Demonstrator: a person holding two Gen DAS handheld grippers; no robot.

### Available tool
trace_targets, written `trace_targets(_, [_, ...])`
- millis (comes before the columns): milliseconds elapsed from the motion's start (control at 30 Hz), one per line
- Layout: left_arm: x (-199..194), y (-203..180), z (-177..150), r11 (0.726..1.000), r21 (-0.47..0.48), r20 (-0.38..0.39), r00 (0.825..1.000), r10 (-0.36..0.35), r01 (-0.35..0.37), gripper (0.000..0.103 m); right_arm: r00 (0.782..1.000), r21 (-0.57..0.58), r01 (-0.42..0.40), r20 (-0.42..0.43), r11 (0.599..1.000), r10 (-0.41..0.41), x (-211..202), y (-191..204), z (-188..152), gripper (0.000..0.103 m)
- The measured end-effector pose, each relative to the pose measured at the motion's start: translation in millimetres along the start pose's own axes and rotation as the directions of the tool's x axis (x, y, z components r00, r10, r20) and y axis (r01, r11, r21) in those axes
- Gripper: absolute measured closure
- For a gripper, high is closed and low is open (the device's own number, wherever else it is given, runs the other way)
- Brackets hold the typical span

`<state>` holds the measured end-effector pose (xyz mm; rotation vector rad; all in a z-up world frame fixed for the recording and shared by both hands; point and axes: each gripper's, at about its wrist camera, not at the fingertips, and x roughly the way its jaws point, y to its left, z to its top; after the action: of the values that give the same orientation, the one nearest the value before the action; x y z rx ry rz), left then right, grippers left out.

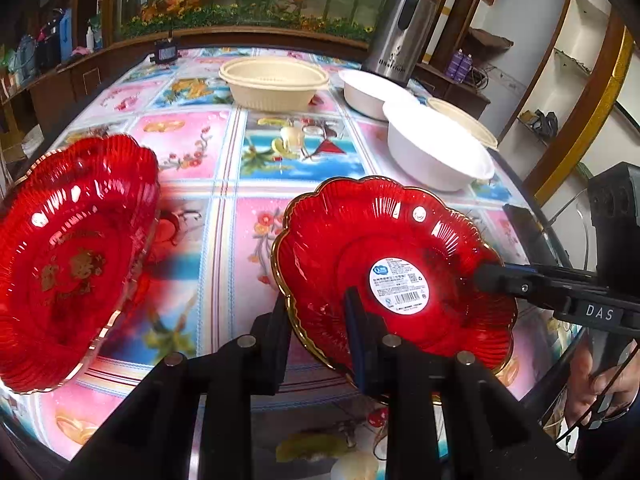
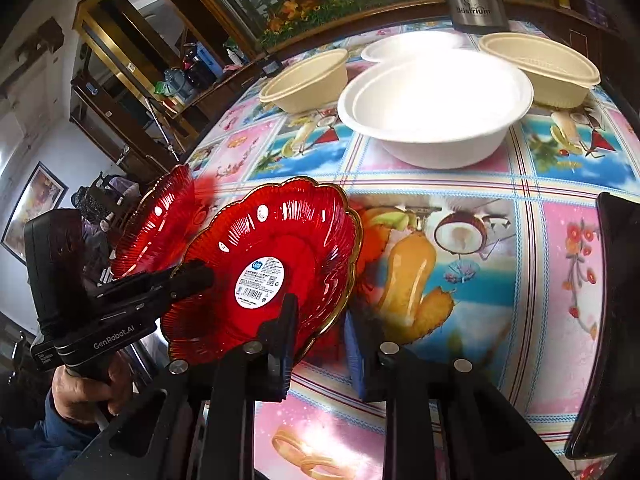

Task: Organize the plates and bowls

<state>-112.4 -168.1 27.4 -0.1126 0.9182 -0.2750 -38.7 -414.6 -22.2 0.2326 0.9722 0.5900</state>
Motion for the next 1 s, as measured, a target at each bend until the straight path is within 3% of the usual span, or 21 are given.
trace_targets(300, [-39.0, 19.0, 9.3, 0.999, -0.040, 0.092, 0.995, 0.040, -0.036, 0.078, 0.999, -0.089, -0.014, 0.047, 0.996, 0.018, -8.6, 36.5, 21.6, 0.078])
trace_targets(500, [-68.8, 56.4, 11.6, 0.988, -0.124, 0.152, 0.982, 0.109, -0.090, 0.076, 0.997, -0.167, -0.046, 0.060, 0.985, 0.057, 5.3, 78.8, 42.6, 0.078])
trace_targets(733, [-92.6, 118.3, 3.9, 0.953, -0.264, 0.177, 0.964, 0.199, -0.148, 0.076, 0.993, -0.265, -0.097, 0.035, 0.959, 0.111, 52.7, 138.0, 68.6, 0.078])
trace_targets(1000, [-94.4, 174.5, -7.1, 0.904, -0.378, 0.148, 0.951, 0.272, -0.200, 0.076, 0.994, -0.338, -0.111, -0.046, 0.934, 0.101, 123.5, 186.6, 74.1, 0.078])
